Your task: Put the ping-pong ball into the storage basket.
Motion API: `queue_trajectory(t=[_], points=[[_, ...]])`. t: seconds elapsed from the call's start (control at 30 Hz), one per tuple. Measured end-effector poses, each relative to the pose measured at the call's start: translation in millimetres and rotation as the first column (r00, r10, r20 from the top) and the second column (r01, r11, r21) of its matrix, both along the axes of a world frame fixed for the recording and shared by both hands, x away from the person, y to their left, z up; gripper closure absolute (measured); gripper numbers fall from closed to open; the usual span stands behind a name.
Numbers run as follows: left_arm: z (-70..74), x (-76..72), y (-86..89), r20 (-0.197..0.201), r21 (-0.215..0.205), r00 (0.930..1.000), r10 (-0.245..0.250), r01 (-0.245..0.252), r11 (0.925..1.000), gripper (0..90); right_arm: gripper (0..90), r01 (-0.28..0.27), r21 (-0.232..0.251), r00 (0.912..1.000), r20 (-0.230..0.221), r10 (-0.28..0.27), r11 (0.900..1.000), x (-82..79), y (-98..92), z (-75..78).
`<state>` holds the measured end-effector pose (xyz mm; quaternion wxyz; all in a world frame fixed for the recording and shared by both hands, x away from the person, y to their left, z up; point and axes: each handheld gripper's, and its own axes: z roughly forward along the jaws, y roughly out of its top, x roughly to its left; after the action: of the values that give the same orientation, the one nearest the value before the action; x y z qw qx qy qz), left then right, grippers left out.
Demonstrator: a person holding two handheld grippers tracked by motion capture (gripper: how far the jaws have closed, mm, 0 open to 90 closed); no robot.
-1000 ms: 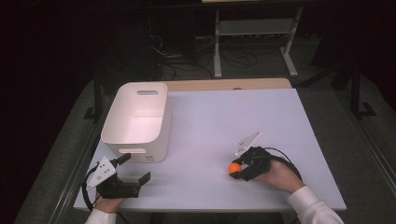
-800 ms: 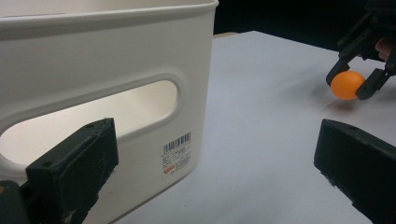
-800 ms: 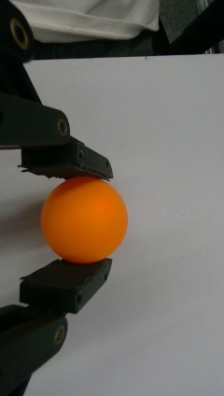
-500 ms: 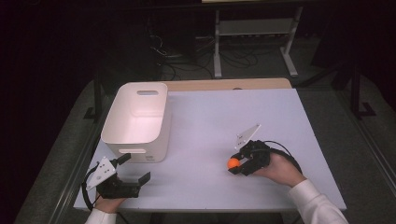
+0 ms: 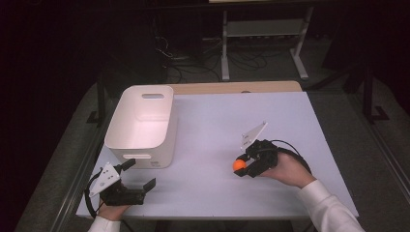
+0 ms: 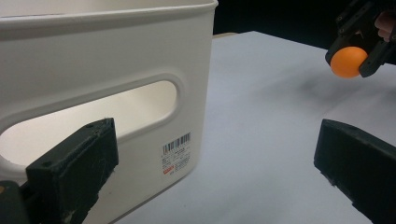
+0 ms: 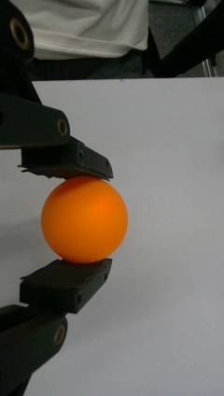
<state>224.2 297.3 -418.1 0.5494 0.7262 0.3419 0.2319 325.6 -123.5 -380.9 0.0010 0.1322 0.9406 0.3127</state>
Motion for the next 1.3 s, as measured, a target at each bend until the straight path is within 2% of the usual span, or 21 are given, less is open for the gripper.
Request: queue_trajectory(t=[0.27, 0.37, 0.7, 0.77, 1.3], points=[[-0.2, 0.0, -0.8, -0.001, -0.010, 1.0000, 0.003, -0.003, 0.9999, 0.0, 48.9, -0.010, 0.001, 0.9998, 0.014, 0.010, 1.000, 1.2, 3.9, 7.1], [-0.2, 0.2, -0.4, -0.001, -0.005, 1.0000, 0.003, -0.003, 1.0000, 0.0, 48.9, -0.015, 0.003, 0.9999, -0.002, 0.015, 1.000, 2.4, 5.2, 8.3], [-0.4, 0.8, -0.6, -0.001, -0.003, 1.0000, 0.002, -0.002, 1.0000, 0.0, 48.9, -0.029, 0.004, 0.9994, 0.019, 0.029, 1.000, 5.3, 6.4, 18.1], [-0.8, 1.1, -1.1, 0.001, -0.006, 1.0000, 0.003, -0.003, 1.0000, 0.0, 48.9, -0.027, 0.006, 0.9996, 0.006, 0.027, 1.000, 5.5, 7.1, 19.4], [-0.9, 1.3, -1.1, -0.005, -0.004, 1.0000, 0.005, -0.005, 1.0000, 0.0, 48.9, -0.043, 0.001, 0.9985, 0.034, 0.043, 0.999, 12.0, 14.5, 35.9]])
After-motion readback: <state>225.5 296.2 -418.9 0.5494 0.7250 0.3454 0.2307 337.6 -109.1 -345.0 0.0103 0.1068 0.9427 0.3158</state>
